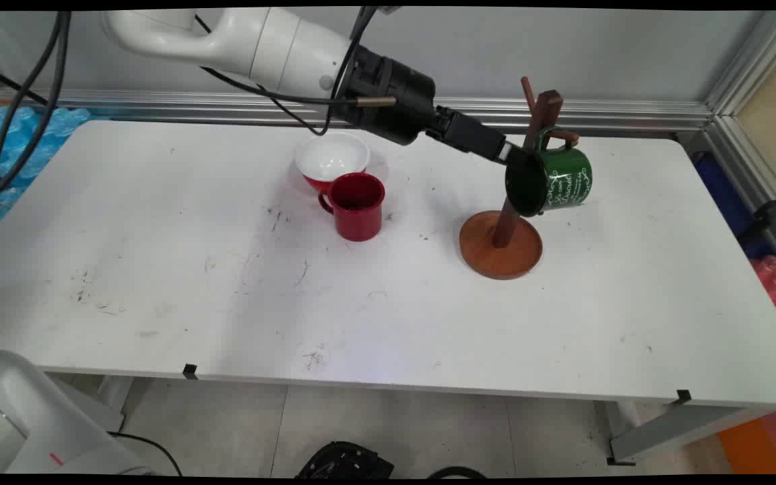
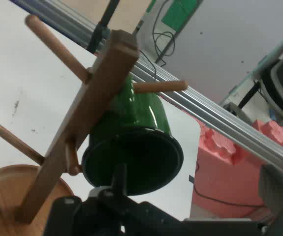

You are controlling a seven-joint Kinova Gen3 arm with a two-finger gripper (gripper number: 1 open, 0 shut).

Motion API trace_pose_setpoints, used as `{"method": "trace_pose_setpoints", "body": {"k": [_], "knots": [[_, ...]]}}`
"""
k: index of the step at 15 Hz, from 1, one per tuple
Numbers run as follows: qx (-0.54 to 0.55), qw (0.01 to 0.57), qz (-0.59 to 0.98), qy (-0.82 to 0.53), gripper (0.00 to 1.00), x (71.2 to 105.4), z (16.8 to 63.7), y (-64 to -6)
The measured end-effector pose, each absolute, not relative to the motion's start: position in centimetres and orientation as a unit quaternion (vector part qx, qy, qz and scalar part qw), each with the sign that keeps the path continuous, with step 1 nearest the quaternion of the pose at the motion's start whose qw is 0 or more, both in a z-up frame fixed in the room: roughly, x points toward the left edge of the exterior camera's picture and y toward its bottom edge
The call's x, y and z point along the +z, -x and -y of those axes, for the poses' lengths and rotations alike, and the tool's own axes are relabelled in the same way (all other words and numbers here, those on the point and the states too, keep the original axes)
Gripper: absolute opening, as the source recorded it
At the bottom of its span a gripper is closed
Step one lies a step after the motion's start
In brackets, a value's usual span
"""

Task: Pick up the green mug from the rack

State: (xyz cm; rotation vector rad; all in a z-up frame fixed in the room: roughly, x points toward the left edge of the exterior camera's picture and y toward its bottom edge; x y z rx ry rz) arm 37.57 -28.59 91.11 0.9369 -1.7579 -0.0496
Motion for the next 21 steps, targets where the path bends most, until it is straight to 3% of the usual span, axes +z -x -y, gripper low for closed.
{"method": "trace_pose_setpoints", "body": {"k": [21], "knots": [[0.042,0.545,0.777,-0.313,1.00,87.0,28.0,-36.0]]}}
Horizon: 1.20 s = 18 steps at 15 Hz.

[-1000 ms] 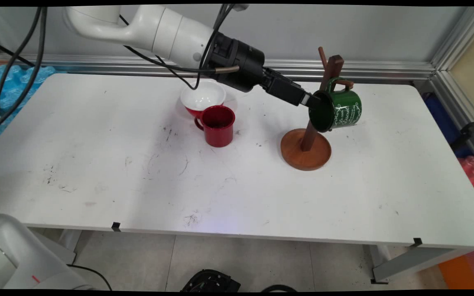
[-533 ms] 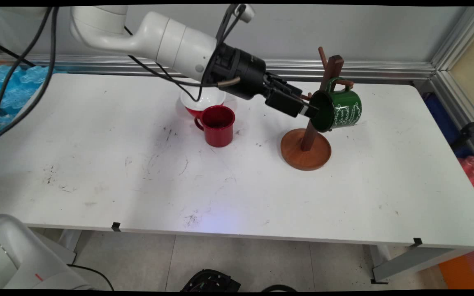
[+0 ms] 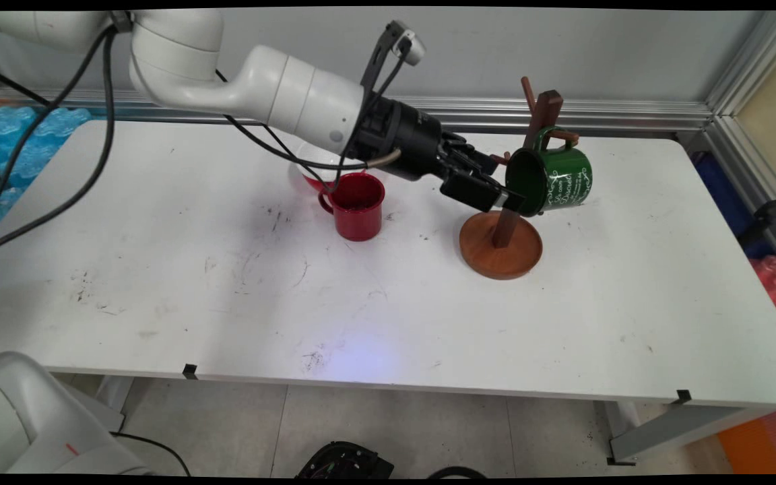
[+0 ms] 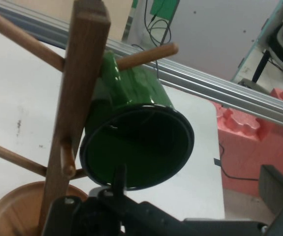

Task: Pick up the green mug from the rack

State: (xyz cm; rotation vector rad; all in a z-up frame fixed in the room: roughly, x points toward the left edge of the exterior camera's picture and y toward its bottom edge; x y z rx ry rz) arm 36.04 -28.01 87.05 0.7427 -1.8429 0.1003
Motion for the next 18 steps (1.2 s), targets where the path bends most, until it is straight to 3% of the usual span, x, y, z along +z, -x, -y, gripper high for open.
{"method": "trace_pose_setpoints", "body": {"k": [18], "knots": [[0.052,0.549,0.763,-0.337,1.00,85.5,28.4,-33.2]]}}
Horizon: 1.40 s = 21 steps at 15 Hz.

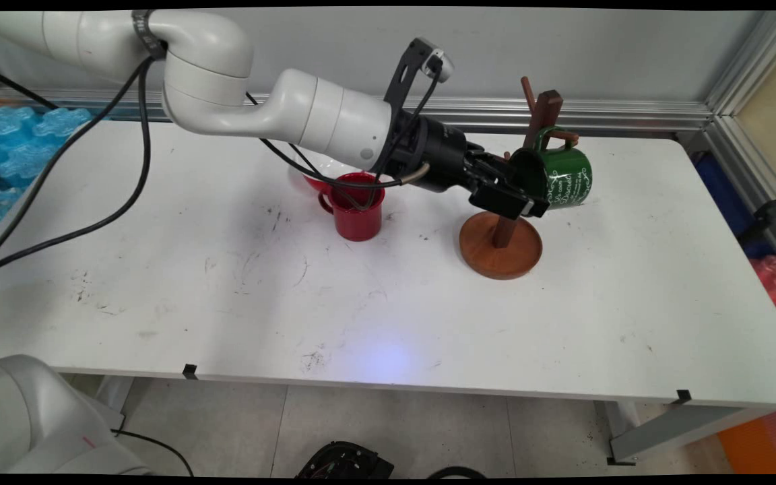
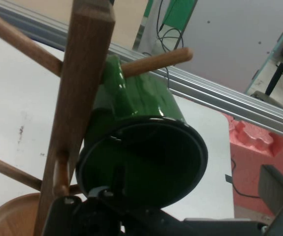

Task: Pick up the green mug from the rack

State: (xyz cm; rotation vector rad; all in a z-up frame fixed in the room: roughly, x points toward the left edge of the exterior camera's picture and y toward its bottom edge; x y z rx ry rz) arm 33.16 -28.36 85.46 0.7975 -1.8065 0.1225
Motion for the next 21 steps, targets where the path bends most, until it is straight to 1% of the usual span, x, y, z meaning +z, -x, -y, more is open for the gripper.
{"method": "trace_pose_setpoints", "body": {"k": [19,20,21], "knots": [[0.061,0.543,0.748,-0.377,1.00,84.3,29.6,-30.8],[0.060,0.543,0.748,-0.377,0.00,84.3,29.6,-30.7],[0.060,0.544,0.747,-0.377,0.00,84.3,29.6,-30.5]]}}
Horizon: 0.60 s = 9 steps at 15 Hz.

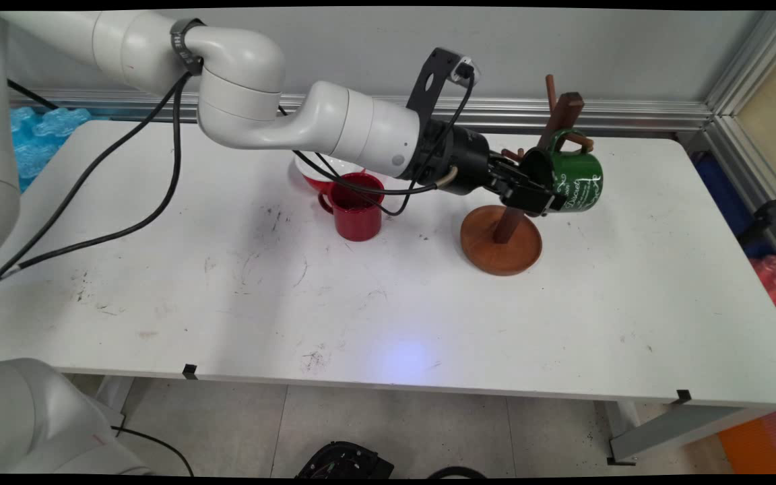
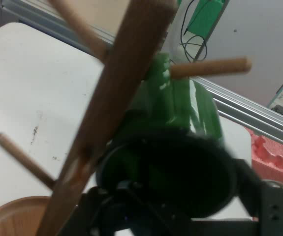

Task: Pick up the green mug from the rack, then place the picked object on the table

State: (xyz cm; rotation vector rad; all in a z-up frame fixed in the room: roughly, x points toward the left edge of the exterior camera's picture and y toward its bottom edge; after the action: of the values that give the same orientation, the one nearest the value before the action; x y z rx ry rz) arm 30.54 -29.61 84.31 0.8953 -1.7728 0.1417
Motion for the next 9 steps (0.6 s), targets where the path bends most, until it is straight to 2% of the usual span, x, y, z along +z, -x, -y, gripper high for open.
{"method": "trace_pose_setpoints", "body": {"k": [9], "knots": [[0.056,0.546,0.745,-0.380,0.00,84.45,29.27,-30.18]]}}
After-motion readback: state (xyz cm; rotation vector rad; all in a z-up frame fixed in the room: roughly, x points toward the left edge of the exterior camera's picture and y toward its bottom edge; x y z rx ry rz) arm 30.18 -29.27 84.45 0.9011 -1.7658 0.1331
